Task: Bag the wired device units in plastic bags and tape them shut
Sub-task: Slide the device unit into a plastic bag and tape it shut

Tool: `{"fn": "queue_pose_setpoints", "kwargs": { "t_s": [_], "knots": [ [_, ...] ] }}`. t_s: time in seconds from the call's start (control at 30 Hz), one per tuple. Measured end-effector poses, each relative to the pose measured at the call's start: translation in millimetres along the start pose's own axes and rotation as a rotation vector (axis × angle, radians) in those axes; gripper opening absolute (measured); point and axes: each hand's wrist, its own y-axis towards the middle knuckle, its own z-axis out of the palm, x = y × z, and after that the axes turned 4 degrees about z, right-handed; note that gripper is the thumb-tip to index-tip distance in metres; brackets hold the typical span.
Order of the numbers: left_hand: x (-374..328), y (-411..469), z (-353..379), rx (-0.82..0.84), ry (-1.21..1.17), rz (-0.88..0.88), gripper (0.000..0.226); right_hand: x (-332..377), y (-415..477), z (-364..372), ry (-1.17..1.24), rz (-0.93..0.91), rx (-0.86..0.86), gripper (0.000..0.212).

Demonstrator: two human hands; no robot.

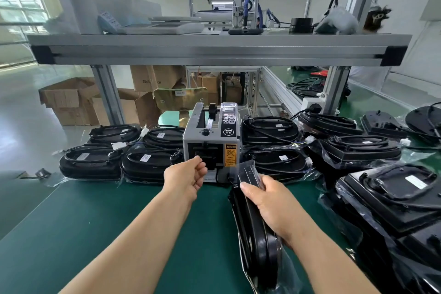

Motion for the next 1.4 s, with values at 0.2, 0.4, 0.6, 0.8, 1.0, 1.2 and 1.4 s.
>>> {"fn": "queue_pose_setpoints", "kwargs": {
  "t_s": [0.2,0.4,0.6,0.8,1.0,1.2,1.4],
  "knots": [
    [-3,4,16,-0.05,-0.074,0.003,0.018,1,-2,-2,-0.019,-0.024,-0.001,0.035],
    [-2,8,25,-0.148,-0.117,0.041,0.019,0,-1,0,-0.038,-0.036,-0.021,0.046],
    [-5,-10,7,0.034,-0.1,0.117,0.018,-2,1,1,-0.053,-0.026,-0.044,0.046],
    [-22,-74,-18,0.863,0.048,0.101,0.016,1,3,0,-0.113,-0.024,-0.002,0.035],
    [-22,-73,9,0.722,0.495,0.245,0.017,3,3,5,-0.095,-0.054,0.026,0.025],
    [-33,-46,13,0.752,0.619,0.176,0.023,5,2,4,-0.096,-0.077,0.045,0.029],
    [-31,-34,13,0.791,0.618,0.136,0.035,5,3,5,-0.083,-0.068,0.046,0.035]
  ]
}}
